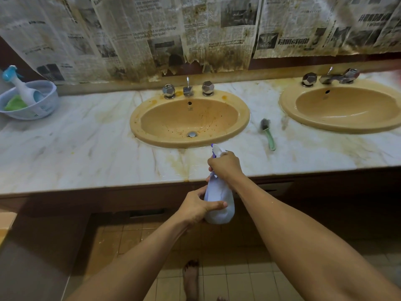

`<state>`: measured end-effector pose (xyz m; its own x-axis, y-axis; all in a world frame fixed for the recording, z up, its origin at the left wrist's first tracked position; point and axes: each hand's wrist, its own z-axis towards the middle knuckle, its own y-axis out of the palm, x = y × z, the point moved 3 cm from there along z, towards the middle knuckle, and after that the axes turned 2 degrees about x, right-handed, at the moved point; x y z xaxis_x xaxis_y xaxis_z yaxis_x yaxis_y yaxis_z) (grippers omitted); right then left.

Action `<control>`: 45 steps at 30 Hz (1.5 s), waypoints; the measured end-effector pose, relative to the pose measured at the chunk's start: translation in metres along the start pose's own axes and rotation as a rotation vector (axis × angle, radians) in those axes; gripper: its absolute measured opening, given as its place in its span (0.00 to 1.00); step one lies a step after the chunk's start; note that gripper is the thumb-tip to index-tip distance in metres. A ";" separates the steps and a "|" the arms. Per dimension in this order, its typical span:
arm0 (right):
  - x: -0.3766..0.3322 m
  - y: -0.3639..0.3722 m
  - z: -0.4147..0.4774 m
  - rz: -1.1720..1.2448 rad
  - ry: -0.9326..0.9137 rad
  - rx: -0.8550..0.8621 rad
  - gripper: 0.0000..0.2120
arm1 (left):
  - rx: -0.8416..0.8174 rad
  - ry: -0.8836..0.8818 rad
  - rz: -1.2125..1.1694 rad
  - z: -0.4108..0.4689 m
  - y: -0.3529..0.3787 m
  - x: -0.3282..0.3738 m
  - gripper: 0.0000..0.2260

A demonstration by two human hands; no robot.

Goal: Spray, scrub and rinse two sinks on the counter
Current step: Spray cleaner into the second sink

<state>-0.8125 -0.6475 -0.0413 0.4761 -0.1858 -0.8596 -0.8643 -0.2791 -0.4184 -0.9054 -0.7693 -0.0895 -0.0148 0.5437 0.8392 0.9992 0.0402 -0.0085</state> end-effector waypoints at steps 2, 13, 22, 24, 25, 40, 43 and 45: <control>0.005 -0.016 0.001 0.043 0.006 0.046 0.04 | -0.036 -0.002 0.042 0.009 0.008 0.008 0.37; 0.029 -0.082 0.039 0.181 0.182 0.116 0.13 | -0.131 0.087 0.240 0.053 0.056 0.045 0.31; 0.018 -0.079 0.044 0.127 0.175 0.042 0.06 | -0.155 0.036 0.142 0.064 0.059 0.039 0.36; 0.021 -0.077 0.046 0.141 0.189 0.061 0.03 | -0.163 0.045 0.153 0.066 0.056 0.041 0.38; 0.024 -0.076 0.049 0.152 0.197 0.056 0.05 | -0.166 0.040 0.151 0.068 0.055 0.040 0.38; 0.011 -0.082 0.086 0.308 0.229 0.242 0.11 | -0.232 0.035 0.197 0.104 0.034 0.084 0.21; 0.005 -0.083 0.095 0.286 0.263 0.250 0.11 | -0.267 0.025 0.204 0.116 0.033 0.089 0.20; 0.000 -0.085 0.099 0.268 0.289 0.305 0.10 | -0.294 0.021 0.219 0.126 0.031 0.093 0.19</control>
<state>-0.7552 -0.5304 -0.0344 0.2187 -0.4789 -0.8502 -0.9501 0.0942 -0.2975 -0.8808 -0.6120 -0.0797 0.1982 0.4953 0.8458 0.9470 -0.3194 -0.0348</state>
